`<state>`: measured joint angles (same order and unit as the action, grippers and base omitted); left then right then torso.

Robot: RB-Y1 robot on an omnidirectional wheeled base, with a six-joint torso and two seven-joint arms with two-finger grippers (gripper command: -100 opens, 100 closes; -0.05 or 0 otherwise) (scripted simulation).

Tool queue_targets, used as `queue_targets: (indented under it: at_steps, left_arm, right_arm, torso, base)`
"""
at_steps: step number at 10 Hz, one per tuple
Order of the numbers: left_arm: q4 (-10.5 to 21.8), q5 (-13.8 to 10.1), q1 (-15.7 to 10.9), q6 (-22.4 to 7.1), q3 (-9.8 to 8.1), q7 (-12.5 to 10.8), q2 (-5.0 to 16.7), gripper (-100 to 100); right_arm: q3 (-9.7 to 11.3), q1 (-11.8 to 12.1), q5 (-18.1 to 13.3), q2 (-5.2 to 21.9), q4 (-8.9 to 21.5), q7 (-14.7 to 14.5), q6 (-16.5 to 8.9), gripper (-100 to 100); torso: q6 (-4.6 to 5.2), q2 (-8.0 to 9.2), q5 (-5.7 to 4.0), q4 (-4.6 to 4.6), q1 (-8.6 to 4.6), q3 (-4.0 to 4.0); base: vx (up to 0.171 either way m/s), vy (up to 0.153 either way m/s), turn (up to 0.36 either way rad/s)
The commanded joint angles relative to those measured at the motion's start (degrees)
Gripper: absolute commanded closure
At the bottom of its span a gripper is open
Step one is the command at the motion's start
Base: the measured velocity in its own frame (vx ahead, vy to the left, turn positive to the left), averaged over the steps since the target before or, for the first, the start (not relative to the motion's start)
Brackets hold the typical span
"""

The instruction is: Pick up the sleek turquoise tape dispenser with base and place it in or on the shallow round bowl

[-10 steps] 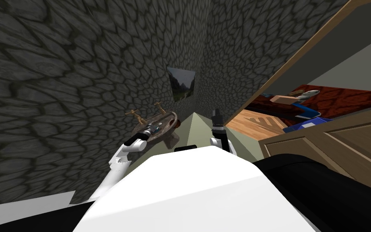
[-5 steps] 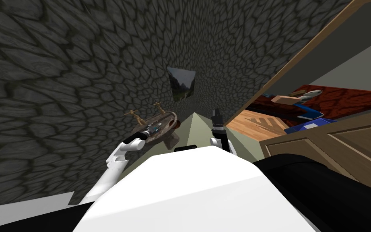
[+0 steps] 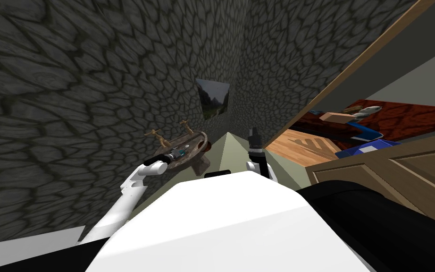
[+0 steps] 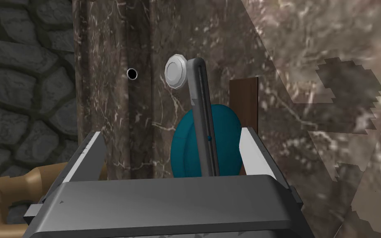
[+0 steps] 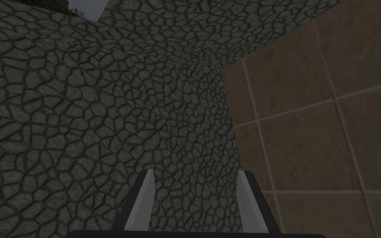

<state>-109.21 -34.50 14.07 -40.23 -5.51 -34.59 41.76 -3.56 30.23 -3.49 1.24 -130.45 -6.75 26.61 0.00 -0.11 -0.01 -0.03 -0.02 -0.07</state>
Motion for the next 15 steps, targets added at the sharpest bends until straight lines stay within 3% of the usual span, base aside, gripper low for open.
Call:
queue_targets:
  at_steps: [1,6,7,8,9,11,12,15]
  left_arm:
    - [0.8,-1.0,-0.2,-2.9,-0.07,-1.2,1.4,-100]
    - [3.2,-3.7,-1.3,-9.2,-0.2,-3.5,4.9,-100]
    - [2.6,-3.3,-0.9,-8.5,-0.29,-3.4,4.5,-100]
    - [2.7,-3.4,-0.9,-8.7,-0.31,-3.4,4.5,0]
    - [4.4,-2.9,-1.3,-7.7,0.02,-2.7,3.6,-100]
    - [4.5,-2.8,-1.5,-7.8,0.06,-2.7,3.5,-100]
    - [4.6,-2.8,-1.5,-7.6,0.09,-2.6,3.4,100]
    - [4.6,-2.8,-1.5,-7.7,0.1,-2.7,3.4,100]
  right_arm:
    - [0.0,0.0,0.0,0.0,0.0,0.0,0.0,0]
    - [0.0,0.0,0.0,0.0,0.0,0.0,0.0,0]
    - [0.0,0.0,0.0,0.0,0.0,0.0,0.0,0]
    - [0.0,0.0,0.0,0.0,0.0,0.0,0.0,0]
    - [0.0,0.0,0.0,0.0,0.0,0.0,0.0,0]
    - [0.0,0.0,0.0,0.0,0.0,0.0,0.0,0]
    - [0.0,0.0,0.0,0.0,0.0,0.0,0.0,0]
    - [0.0,0.0,0.0,0.0,0.0,0.0,0.0,0]
  torso:
    - [0.0,0.0,0.0,0.0,0.0,0.0]
    - [0.0,0.04,0.0,0.01,-0.02,0.02]
    - [-0.01,0.05,0.0,0.01,-0.01,0.03]
    - [0.0,0.08,0.01,0.02,0.01,0.04]
    - [0.0,0.11,0.01,0.02,0.02,0.06]
    - [0.01,-0.02,0.02,-0.01,0.06,-0.01]
    - [0.0,0.03,0.01,0.0,0.04,0.01]
    - [0.0,0.13,0.0,0.04,0.02,0.08]
  base:
    - [0.026,-0.012,0.011]
    - [0.026,-0.013,0.01]
    - [0.009,-0.004,0.003]
    - [0.0,0.0,0.0]
    - [0.025,0.006,-0.054]
    - [0.032,0.006,-0.025]
    - [0.0,0.0,0.0]
    - [0.0,0.0,0.0]
